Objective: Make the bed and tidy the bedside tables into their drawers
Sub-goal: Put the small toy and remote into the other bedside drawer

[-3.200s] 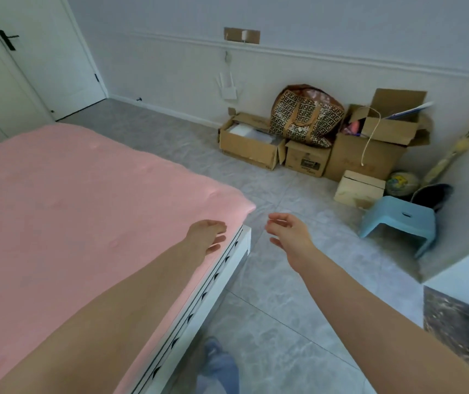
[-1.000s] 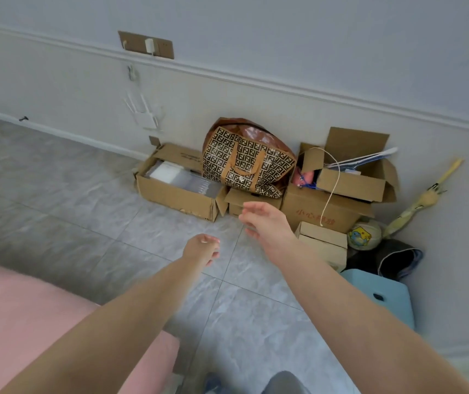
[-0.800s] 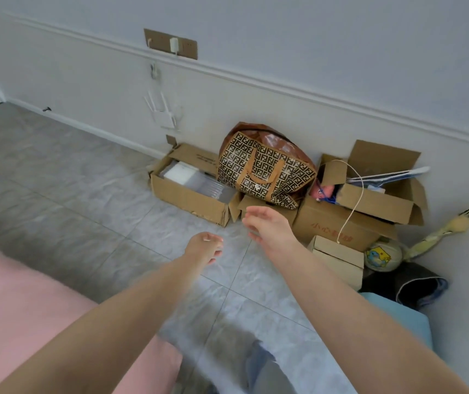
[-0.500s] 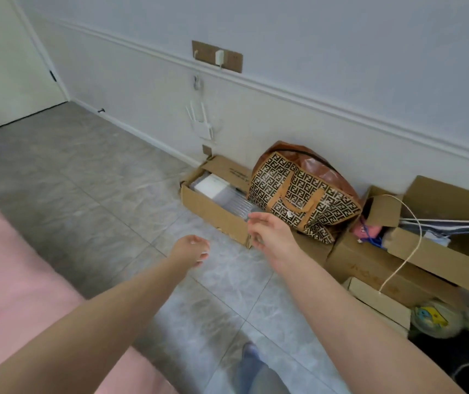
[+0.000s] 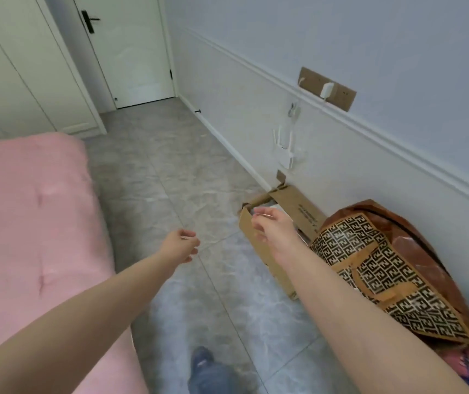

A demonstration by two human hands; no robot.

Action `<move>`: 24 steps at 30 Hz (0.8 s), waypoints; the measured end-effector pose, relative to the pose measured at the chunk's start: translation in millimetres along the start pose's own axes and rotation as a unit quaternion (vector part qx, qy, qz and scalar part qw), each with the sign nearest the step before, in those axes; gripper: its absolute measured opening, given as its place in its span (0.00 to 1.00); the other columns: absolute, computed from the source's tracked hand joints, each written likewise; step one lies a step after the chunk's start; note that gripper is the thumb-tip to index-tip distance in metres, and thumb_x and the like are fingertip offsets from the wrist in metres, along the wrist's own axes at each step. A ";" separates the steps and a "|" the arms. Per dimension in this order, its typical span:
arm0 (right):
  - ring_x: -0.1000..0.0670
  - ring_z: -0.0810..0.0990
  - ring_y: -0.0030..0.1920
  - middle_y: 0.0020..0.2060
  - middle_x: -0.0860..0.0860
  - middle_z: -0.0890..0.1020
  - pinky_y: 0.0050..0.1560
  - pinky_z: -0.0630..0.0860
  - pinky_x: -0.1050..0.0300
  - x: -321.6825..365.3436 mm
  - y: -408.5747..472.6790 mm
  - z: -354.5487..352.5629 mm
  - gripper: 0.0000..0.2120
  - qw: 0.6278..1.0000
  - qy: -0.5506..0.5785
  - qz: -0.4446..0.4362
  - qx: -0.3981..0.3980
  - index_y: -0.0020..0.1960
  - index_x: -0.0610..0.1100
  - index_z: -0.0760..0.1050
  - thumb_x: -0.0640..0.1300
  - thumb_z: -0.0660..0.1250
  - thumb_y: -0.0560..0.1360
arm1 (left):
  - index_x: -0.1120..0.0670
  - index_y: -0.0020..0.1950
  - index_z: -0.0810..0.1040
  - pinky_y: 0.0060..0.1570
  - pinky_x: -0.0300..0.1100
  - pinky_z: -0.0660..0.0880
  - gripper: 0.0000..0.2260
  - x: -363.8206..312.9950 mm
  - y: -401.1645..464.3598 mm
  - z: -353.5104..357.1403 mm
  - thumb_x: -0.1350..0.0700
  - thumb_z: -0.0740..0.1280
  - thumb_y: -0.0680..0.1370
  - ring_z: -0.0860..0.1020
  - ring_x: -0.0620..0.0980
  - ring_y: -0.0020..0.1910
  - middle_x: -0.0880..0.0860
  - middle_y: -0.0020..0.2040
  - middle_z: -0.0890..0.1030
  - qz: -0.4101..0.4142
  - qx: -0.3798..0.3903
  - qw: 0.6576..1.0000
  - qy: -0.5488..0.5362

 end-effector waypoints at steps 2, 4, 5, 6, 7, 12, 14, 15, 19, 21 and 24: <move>0.51 0.78 0.45 0.43 0.49 0.80 0.47 0.76 0.54 6.1 25.7 24.0 0.10 1.000 0.004 0.006 0.012 0.54 0.44 0.79 0.35 0.65 0.75 | 0.57 0.56 0.73 0.43 0.44 0.76 0.11 -5.9 28.5 -20.8 0.62 0.68 0.75 0.79 0.53 0.44 0.56 0.49 0.79 -0.006 -0.037 0.999 -0.019; 0.51 0.77 0.45 0.42 0.49 0.80 0.44 0.74 0.56 14.7 53.1 47.4 0.09 1.000 0.000 -0.001 0.016 0.52 0.44 0.78 0.34 0.65 0.74 | 0.58 0.55 0.73 0.43 0.45 0.77 0.09 -14.8 60.8 -34.0 0.62 0.68 0.76 0.78 0.53 0.43 0.58 0.49 0.79 -0.012 -0.049 0.997 -0.055; 0.51 0.77 0.44 0.42 0.49 0.80 0.42 0.73 0.58 17.8 66.7 59.8 0.09 1.000 -0.009 -0.001 0.016 0.51 0.44 0.78 0.34 0.65 0.74 | 0.58 0.54 0.74 0.42 0.45 0.77 0.08 -19.6 77.5 -38.4 0.62 0.68 0.76 0.78 0.52 0.42 0.58 0.49 0.79 -0.013 -0.047 0.996 -0.073; 0.52 0.77 0.43 0.43 0.49 0.80 0.40 0.72 0.59 22.4 81.2 74.5 0.09 1.000 -0.015 0.002 0.018 0.52 0.44 0.78 0.33 0.65 0.75 | 0.58 0.54 0.74 0.41 0.44 0.78 0.08 -26.9 93.8 -43.7 0.62 0.68 0.76 0.78 0.51 0.41 0.58 0.49 0.79 -0.012 -0.044 0.995 -0.089; 0.52 0.76 0.42 0.43 0.48 0.80 0.37 0.71 0.60 27.8 94.8 89.2 0.09 1.000 -0.017 0.005 0.019 0.53 0.43 0.78 0.33 0.64 0.75 | 0.58 0.53 0.74 0.41 0.43 0.78 0.07 -35.1 107.7 -48.9 0.62 0.68 0.76 0.78 0.51 0.41 0.58 0.49 0.79 -0.012 -0.040 0.994 -0.100; 0.53 0.74 0.39 0.41 0.50 0.78 0.38 0.71 0.60 63.1 144.3 143.2 0.09 0.999 -0.036 -0.011 0.008 0.53 0.41 0.78 0.32 0.65 0.75 | 0.57 0.51 0.76 0.44 0.44 0.78 0.03 -74.0 158.8 -79.5 0.63 0.66 0.77 0.79 0.50 0.42 0.54 0.44 0.79 -0.016 -0.018 0.990 -0.140; 0.52 0.76 0.43 0.42 0.50 0.79 0.45 0.73 0.56 73.2 165.7 161.9 0.07 0.999 -0.035 -0.013 0.007 0.49 0.44 0.78 0.34 0.66 0.75 | 0.58 0.52 0.77 0.42 0.42 0.78 0.05 -92.1 185.0 -101.7 0.63 0.66 0.77 0.79 0.49 0.41 0.55 0.44 0.79 -0.004 -0.034 0.988 -0.153; 0.52 0.76 0.44 0.42 0.50 0.79 0.47 0.73 0.55 77.1 178.1 172.0 0.07 0.999 -0.037 -0.012 0.005 0.47 0.46 0.78 0.34 0.67 0.75 | 0.59 0.52 0.77 0.41 0.41 0.78 0.05 -100.4 199.0 -112.3 0.63 0.65 0.77 0.79 0.49 0.40 0.55 0.44 0.79 0.001 -0.043 0.987 -0.153; 0.51 0.78 0.47 0.45 0.50 0.81 0.54 0.78 0.52 89.7 222.4 207.4 0.07 0.999 -0.048 -0.009 0.016 0.47 0.47 0.79 0.36 0.69 0.74 | 0.59 0.54 0.77 0.40 0.41 0.78 0.07 -125.3 243.7 -138.0 0.63 0.65 0.77 0.78 0.48 0.39 0.55 0.45 0.79 0.014 -0.055 0.985 -0.164; 0.51 0.79 0.48 0.46 0.49 0.81 0.53 0.78 0.52 95.1 248.3 226.0 0.08 0.999 -0.050 -0.007 0.022 0.46 0.48 0.79 0.36 0.69 0.73 | 0.59 0.53 0.77 0.40 0.42 0.78 0.06 -137.7 265.1 -148.0 0.63 0.66 0.77 0.78 0.48 0.38 0.55 0.45 0.78 0.016 -0.059 0.984 -0.168; 0.51 0.78 0.48 0.45 0.50 0.81 0.49 0.75 0.54 102.8 286.9 257.5 0.09 0.998 -0.053 -0.004 0.037 0.44 0.49 0.78 0.35 0.69 0.72 | 0.58 0.51 0.76 0.42 0.42 0.79 0.04 -156.1 297.2 -161.5 0.63 0.66 0.77 0.78 0.48 0.38 0.55 0.43 0.78 0.019 -0.075 0.982 -0.170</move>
Point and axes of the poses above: each hand's wrist, its own y-axis towards the middle knuckle, its own z-axis out of the palm, x = y × z, the point moved 9 cm from there along y, towards the middle knuckle
